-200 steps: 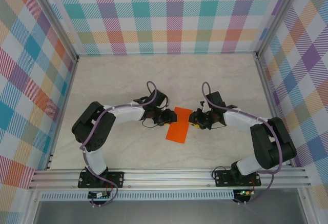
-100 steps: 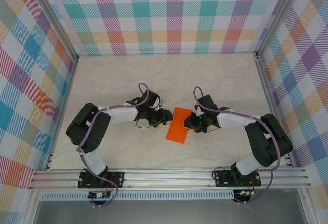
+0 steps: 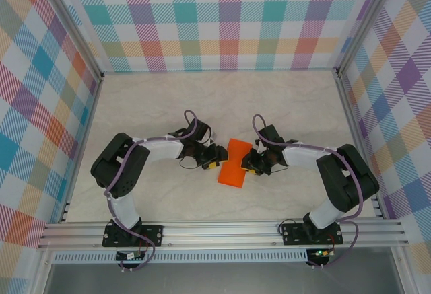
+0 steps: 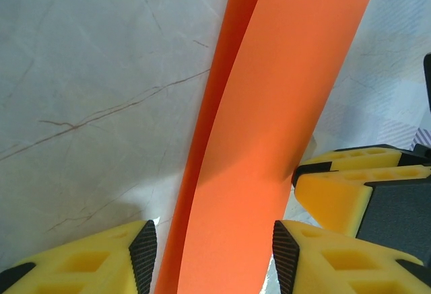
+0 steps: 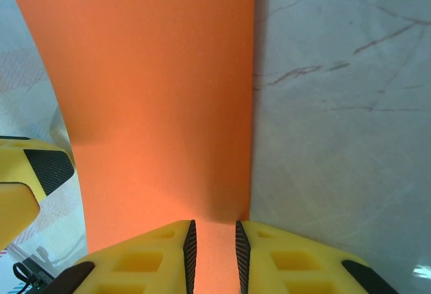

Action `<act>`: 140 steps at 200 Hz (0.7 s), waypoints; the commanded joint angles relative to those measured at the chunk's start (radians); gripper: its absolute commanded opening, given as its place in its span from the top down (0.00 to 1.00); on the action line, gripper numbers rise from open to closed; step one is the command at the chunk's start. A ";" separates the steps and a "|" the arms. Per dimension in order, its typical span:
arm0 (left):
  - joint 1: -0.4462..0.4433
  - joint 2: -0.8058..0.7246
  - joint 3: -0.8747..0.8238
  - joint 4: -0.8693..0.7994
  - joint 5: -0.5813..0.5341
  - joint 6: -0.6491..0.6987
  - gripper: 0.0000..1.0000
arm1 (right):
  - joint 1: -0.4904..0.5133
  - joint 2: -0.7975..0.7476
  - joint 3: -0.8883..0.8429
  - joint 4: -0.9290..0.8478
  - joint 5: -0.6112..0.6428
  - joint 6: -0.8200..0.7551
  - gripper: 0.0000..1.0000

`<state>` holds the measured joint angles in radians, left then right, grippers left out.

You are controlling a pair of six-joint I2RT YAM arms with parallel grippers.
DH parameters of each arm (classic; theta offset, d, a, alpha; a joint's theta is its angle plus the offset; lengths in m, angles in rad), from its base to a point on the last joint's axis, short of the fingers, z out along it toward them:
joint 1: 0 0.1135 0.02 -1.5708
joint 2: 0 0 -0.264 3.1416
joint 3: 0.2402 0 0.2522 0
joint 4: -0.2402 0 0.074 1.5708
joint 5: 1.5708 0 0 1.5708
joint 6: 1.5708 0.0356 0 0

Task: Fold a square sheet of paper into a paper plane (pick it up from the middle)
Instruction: Pick up the paper from the center of the table.

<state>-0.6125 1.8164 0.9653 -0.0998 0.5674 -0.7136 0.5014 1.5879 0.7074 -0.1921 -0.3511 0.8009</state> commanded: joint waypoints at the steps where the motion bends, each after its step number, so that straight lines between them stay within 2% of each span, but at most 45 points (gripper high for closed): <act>1: 0.008 0.020 0.028 -0.002 0.043 0.013 0.49 | 0.007 0.019 0.004 0.000 0.026 0.005 0.75; 68: 0.005 0.057 0.035 0.049 0.125 0.004 0.51 | 0.006 0.020 -0.003 -0.002 0.031 0.004 0.75; 140: 0.003 0.070 0.037 0.083 0.149 -0.009 0.55 | 0.006 0.018 -0.003 0.004 0.032 0.000 0.74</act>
<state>-0.6128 1.8717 0.9810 -0.0456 0.6765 -0.7147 0.5022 1.5879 0.7071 -0.1913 -0.3508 0.8009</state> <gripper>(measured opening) 0.458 0.257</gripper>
